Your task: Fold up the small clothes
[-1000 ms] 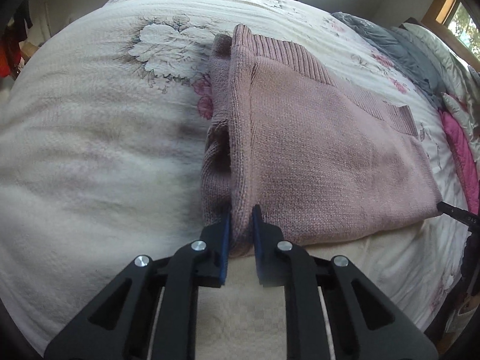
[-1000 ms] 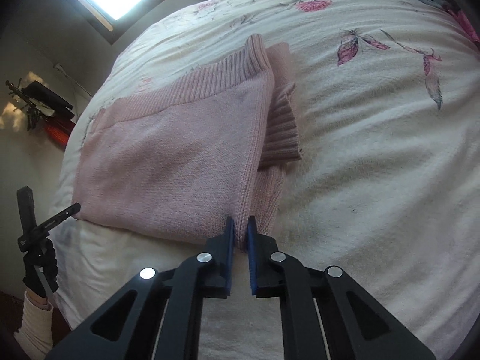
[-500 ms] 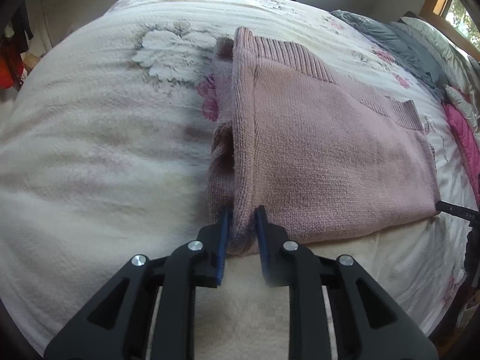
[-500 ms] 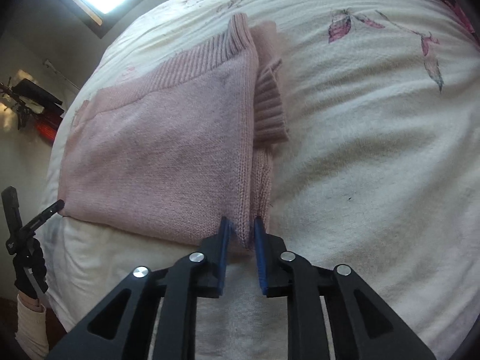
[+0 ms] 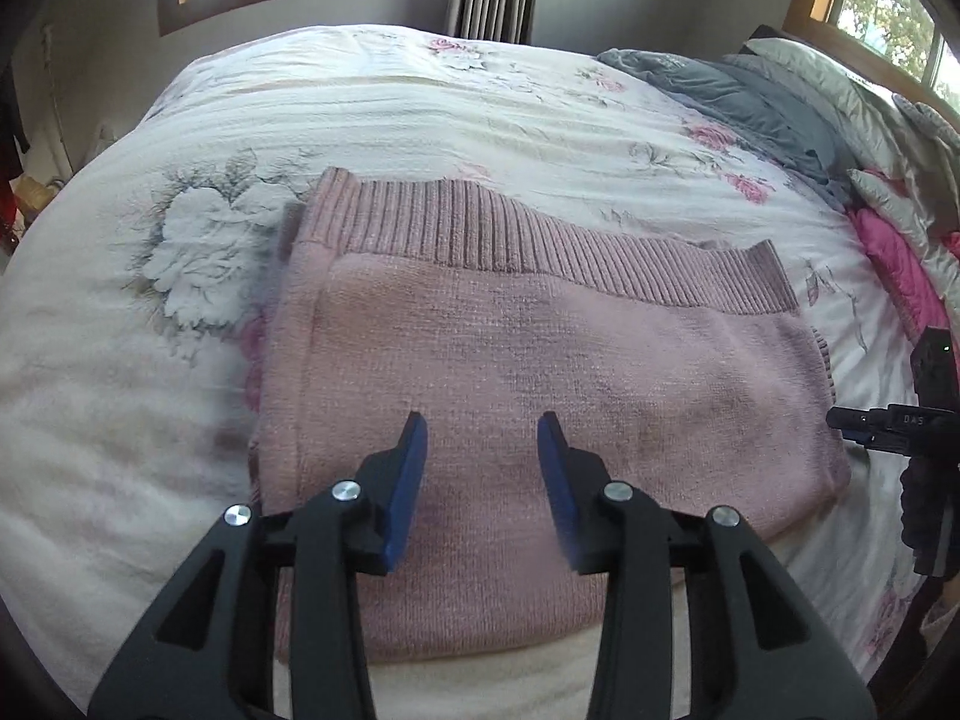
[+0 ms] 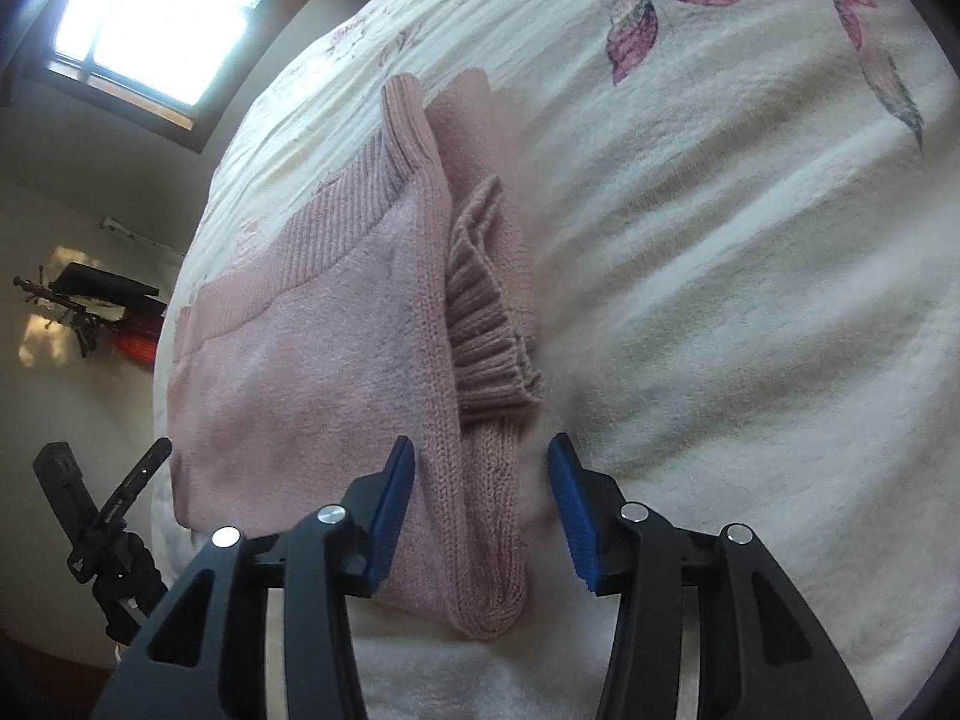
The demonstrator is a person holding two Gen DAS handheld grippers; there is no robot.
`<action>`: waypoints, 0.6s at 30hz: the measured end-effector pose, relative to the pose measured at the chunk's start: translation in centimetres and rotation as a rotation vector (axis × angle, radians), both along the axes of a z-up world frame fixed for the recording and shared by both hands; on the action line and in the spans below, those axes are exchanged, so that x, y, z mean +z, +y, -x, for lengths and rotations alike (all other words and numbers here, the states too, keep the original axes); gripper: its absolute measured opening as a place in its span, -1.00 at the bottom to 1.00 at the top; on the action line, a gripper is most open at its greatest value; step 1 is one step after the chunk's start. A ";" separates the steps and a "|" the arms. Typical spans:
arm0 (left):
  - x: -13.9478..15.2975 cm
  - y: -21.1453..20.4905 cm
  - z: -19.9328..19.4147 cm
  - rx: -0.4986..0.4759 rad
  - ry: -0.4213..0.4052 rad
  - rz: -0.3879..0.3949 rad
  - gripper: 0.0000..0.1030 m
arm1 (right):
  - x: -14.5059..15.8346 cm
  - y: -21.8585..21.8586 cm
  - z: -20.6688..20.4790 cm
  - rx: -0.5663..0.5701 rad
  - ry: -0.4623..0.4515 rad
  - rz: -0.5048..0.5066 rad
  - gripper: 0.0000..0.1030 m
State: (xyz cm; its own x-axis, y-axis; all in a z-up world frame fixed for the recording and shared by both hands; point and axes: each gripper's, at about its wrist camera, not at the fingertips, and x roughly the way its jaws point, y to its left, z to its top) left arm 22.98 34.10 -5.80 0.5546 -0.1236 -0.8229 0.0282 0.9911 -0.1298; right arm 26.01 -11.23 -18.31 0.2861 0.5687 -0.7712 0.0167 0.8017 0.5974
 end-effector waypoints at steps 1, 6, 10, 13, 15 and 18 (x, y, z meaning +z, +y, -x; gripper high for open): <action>-0.6 -0.1 -0.4 0.003 0.015 0.005 -0.26 | -0.1 0.2 -0.1 0.004 0.000 0.000 -0.08; -2.3 0.4 -1.3 0.010 0.039 0.034 -0.25 | -0.9 1.0 -1.0 -0.004 -0.004 -0.046 -0.09; -2.6 0.8 -1.6 0.008 0.047 0.062 -0.25 | -1.6 0.2 -1.8 -0.041 0.008 -0.111 -0.30; -2.9 1.4 -1.6 0.009 0.051 0.095 -0.25 | -2.2 -0.5 -1.4 -0.065 0.015 -0.172 -0.49; -2.9 1.4 -1.5 0.009 0.052 0.097 -0.25 | -2.1 -0.7 -0.9 -0.073 0.006 -0.174 -0.51; -2.9 1.2 -1.4 0.004 0.050 0.078 -0.25 | -2.1 -0.8 -0.7 -0.078 0.007 -0.165 -0.52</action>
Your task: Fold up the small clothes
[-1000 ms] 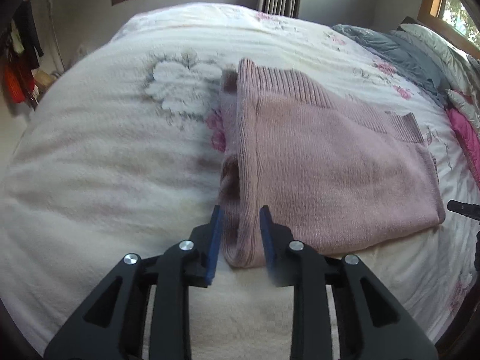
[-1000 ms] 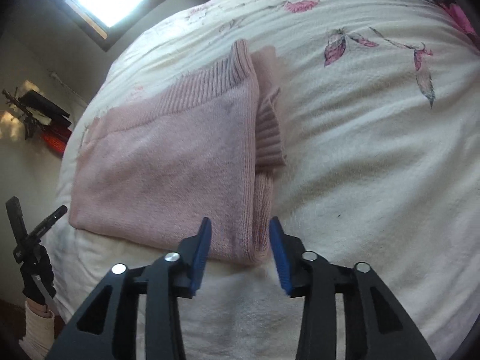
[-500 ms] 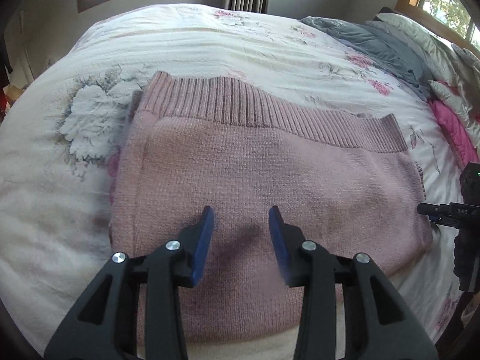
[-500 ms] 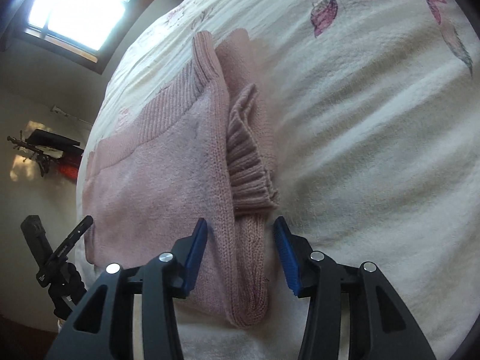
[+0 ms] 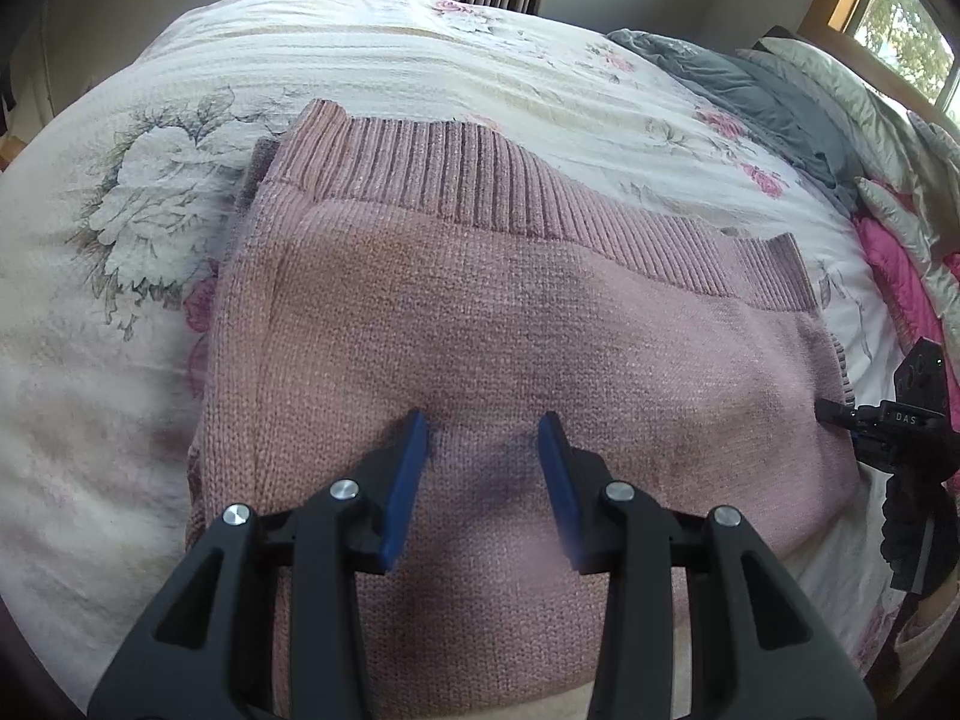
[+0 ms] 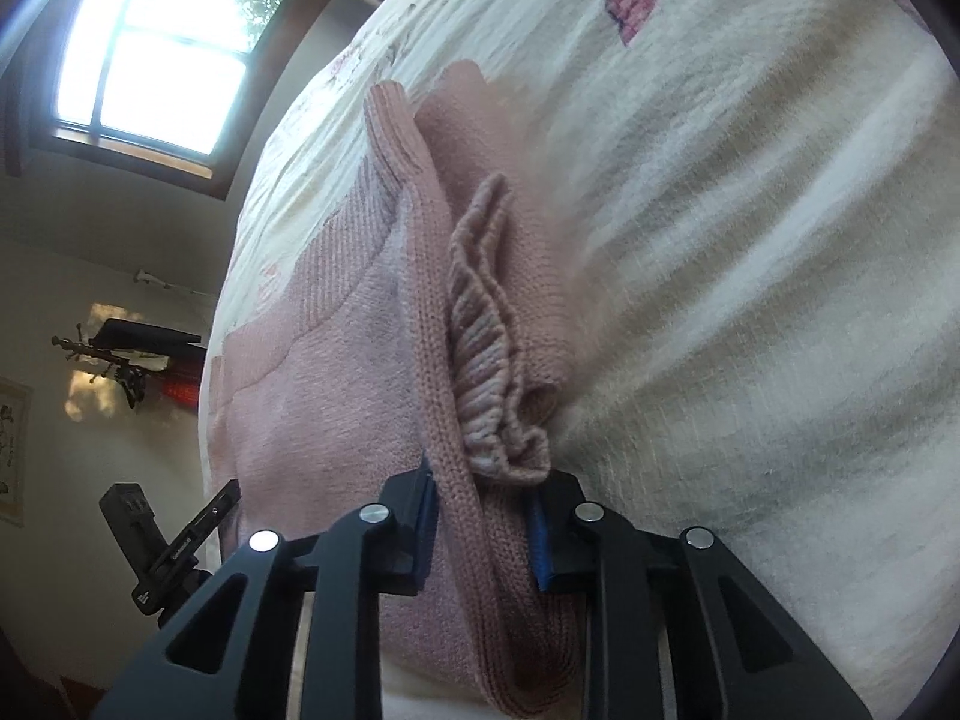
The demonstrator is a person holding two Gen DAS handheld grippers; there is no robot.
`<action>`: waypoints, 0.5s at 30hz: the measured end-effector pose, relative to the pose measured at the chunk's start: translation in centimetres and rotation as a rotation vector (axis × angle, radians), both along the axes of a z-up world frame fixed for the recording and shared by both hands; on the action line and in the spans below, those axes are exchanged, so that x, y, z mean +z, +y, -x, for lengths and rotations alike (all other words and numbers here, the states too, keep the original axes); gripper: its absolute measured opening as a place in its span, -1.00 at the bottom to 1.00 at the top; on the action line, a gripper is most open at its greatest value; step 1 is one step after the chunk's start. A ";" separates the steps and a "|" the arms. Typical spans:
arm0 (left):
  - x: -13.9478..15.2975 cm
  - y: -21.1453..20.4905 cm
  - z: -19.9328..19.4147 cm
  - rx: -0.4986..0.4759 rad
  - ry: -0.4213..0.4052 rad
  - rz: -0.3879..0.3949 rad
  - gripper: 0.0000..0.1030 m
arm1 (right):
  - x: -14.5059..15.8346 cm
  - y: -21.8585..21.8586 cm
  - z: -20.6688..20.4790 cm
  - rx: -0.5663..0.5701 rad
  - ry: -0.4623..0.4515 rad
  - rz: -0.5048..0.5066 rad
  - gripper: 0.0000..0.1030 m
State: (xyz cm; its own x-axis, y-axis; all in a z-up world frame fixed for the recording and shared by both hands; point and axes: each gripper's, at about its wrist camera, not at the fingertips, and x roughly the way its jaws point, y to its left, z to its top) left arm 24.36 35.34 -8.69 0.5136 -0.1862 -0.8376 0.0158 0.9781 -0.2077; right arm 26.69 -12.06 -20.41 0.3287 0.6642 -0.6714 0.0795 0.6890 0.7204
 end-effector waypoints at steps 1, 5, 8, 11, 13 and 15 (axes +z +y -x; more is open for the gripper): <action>0.0 -0.1 0.0 -0.002 -0.001 -0.006 -0.25 | 0.0 0.0 0.0 0.000 0.003 0.005 -0.52; -0.1 0.0 -0.1 -0.004 -0.003 -0.003 -0.25 | 0.0 0.3 0.1 0.000 0.004 0.020 -0.53; -0.2 0.0 -0.1 -0.008 -0.005 0.000 -0.25 | -0.1 1.0 -0.1 -0.003 0.005 0.022 -0.53; -0.3 0.1 -0.1 -0.010 -0.007 0.001 -0.25 | 0.0 1.5 -0.4 -0.008 0.012 0.025 -0.53; 0.0 0.4 0.1 -0.007 -0.003 0.018 -0.25 | 0.2 1.6 -0.5 -0.020 0.029 0.027 -0.53; 0.7 1.2 0.5 0.003 0.011 0.054 -0.25 | 1.3 2.0 -0.8 -0.023 0.037 0.055 -0.55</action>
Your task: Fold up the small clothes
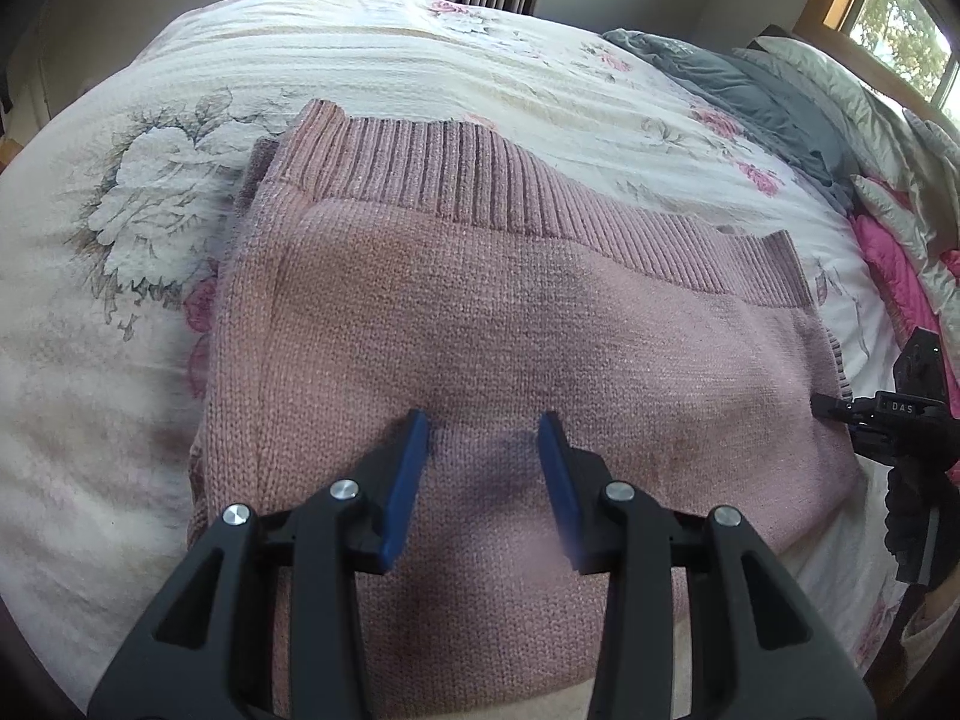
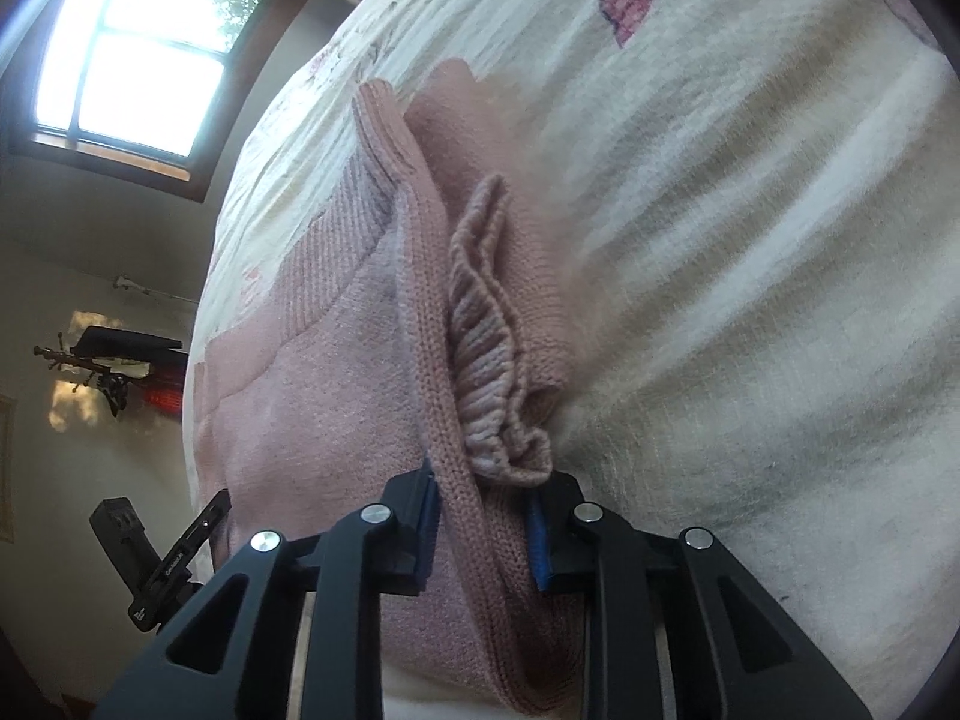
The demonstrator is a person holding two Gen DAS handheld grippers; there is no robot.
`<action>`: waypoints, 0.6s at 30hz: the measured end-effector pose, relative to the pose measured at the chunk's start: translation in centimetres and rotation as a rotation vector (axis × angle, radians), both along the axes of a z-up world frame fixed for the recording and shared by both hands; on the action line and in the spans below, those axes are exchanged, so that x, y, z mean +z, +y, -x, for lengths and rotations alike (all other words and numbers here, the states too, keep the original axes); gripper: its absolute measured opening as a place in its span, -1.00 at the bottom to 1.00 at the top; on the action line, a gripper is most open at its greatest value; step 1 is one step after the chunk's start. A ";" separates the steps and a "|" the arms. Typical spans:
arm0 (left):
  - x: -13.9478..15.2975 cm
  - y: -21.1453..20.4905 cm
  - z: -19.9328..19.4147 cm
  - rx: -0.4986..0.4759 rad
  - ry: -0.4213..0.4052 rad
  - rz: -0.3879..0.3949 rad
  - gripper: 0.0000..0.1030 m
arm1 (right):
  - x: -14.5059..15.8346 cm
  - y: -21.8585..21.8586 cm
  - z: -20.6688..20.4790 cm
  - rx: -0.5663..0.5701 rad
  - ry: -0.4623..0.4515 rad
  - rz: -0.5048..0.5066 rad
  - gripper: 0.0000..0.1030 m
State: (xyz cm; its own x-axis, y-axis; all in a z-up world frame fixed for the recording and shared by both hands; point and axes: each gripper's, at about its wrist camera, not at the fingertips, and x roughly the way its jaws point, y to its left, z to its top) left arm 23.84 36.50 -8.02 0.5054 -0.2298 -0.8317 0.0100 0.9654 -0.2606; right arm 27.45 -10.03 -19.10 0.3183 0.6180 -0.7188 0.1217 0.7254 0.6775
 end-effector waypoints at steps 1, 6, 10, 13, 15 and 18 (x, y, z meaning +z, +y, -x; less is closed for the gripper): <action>0.5 0.5 0.3 0.008 0.001 0.028 -0.21 | 1.0 0.4 -0.2 0.004 -0.016 0.016 -0.56; 2.2 2.9 2.1 0.036 -0.026 0.069 -0.15 | 8.2 5.9 -1.7 0.108 -0.139 0.088 -0.58; 3.0 4.5 2.9 0.050 -0.040 0.113 -0.15 | 12.6 12.6 -2.7 0.231 -0.219 0.124 -0.58; 3.4 5.2 3.1 0.059 -0.052 0.123 -0.15 | 14.1 18.4 -3.1 0.338 -0.254 0.174 -0.58; 3.4 5.6 3.2 0.066 -0.053 0.142 -0.14 | 14.0 21.5 -3.1 0.400 -0.264 0.215 -0.58; 3.3 6.5 3.2 0.079 -0.047 0.194 -0.14 | 12.9 25.5 -2.5 0.482 -0.265 0.291 -0.58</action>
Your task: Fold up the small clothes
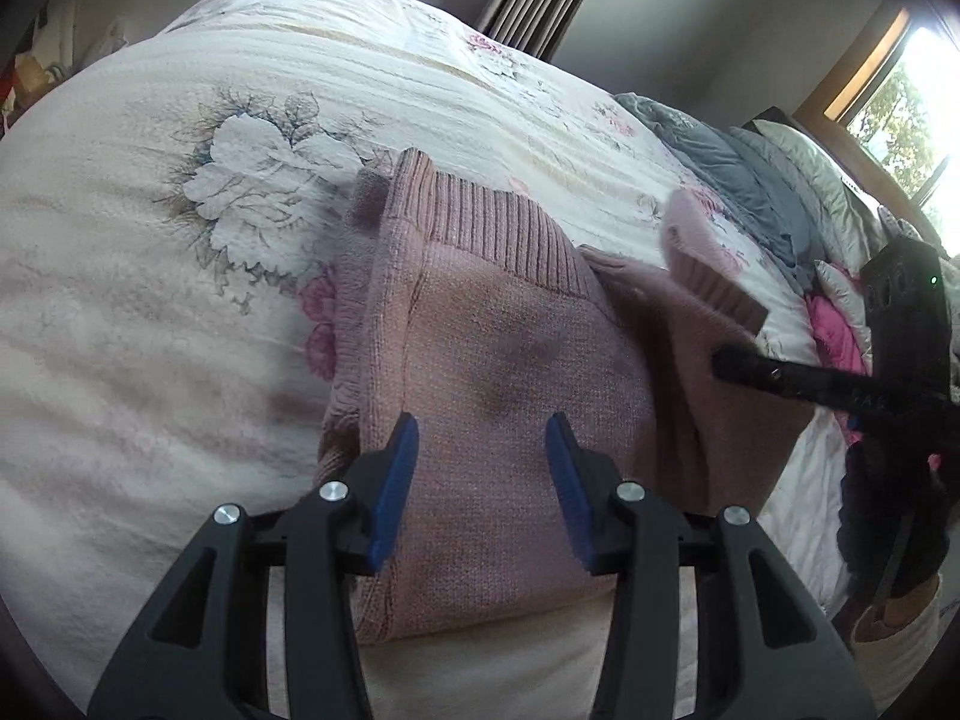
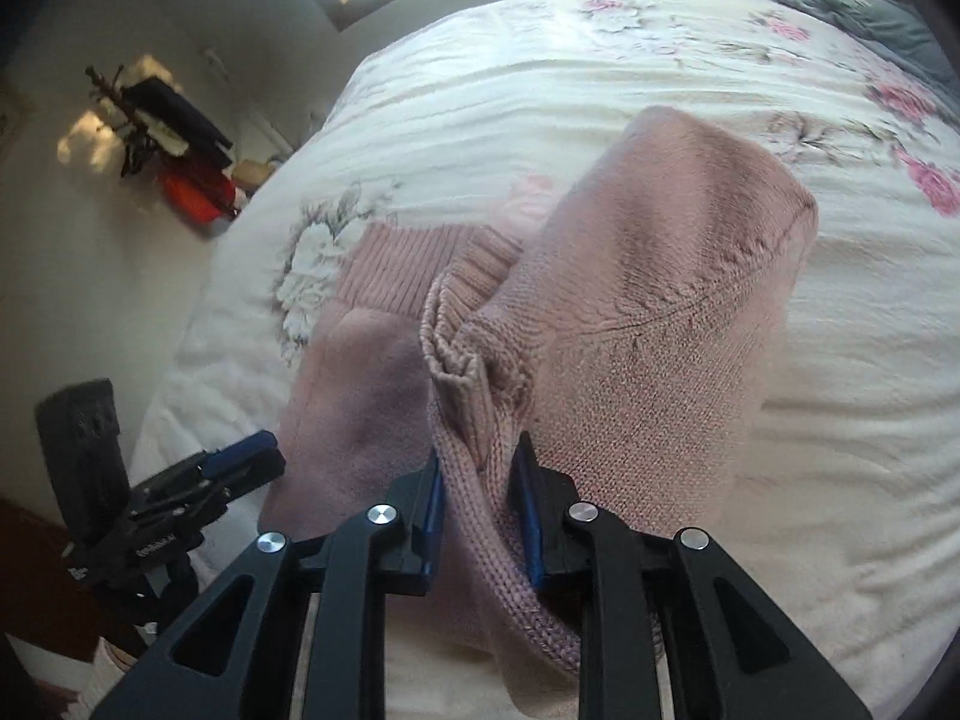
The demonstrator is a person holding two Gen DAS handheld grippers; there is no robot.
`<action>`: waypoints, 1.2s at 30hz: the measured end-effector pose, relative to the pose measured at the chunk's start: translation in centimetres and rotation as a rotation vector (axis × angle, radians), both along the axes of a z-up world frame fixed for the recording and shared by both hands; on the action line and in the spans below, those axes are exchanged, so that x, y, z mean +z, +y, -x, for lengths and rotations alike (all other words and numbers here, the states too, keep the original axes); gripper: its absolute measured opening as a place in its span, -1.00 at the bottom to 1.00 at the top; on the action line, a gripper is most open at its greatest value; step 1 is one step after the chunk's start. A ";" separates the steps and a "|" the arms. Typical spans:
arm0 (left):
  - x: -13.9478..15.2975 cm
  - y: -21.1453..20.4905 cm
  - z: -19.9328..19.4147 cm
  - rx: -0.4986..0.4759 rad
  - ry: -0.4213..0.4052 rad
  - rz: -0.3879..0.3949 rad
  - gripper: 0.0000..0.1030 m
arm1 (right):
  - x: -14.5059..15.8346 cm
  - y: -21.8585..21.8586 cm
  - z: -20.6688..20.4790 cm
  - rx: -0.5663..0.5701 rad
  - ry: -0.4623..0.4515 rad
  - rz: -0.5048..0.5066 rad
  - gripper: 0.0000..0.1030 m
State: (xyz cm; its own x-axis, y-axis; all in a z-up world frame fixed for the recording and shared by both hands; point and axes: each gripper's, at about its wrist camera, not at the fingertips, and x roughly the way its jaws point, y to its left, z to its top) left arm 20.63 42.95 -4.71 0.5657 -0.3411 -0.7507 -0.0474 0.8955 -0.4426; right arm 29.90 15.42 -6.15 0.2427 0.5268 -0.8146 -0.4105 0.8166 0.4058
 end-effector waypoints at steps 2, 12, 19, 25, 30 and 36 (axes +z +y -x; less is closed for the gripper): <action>0.0 0.2 0.0 0.003 0.000 0.014 -0.14 | -1.3 1.9 0.4 0.034 0.003 0.047 -0.58; -0.3 -0.7 -1.1 -0.028 0.010 0.084 -0.14 | -3.0 3.1 2.7 0.108 -0.003 0.026 -0.06; -0.2 -3.1 -3.0 -0.071 0.017 0.148 -0.07 | 1.8 -2.4 4.4 0.086 -0.033 -0.140 0.08; -1.7 -5.9 -6.0 -0.107 0.087 0.208 -0.04 | 2.5 -9.8 3.7 -0.069 -0.047 -0.164 0.10; -3.1 -7.2 -8.0 -0.106 0.138 0.274 -0.04 | -1.4 -15.4 3.0 -0.195 0.028 -0.144 0.12; -4.5 -8.0 -9.5 -0.094 0.155 0.413 -0.04 | -6.7 -17.4 3.7 -0.230 0.122 -0.153 0.12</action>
State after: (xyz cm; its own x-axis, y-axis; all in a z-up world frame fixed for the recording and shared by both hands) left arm 30.17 34.95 -9.26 0.4100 -0.6742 -0.6143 -0.0681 0.6490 -0.7578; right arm 26.19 -1.96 -12.85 0.2755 0.5885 -0.7601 -0.1625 0.8079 0.5665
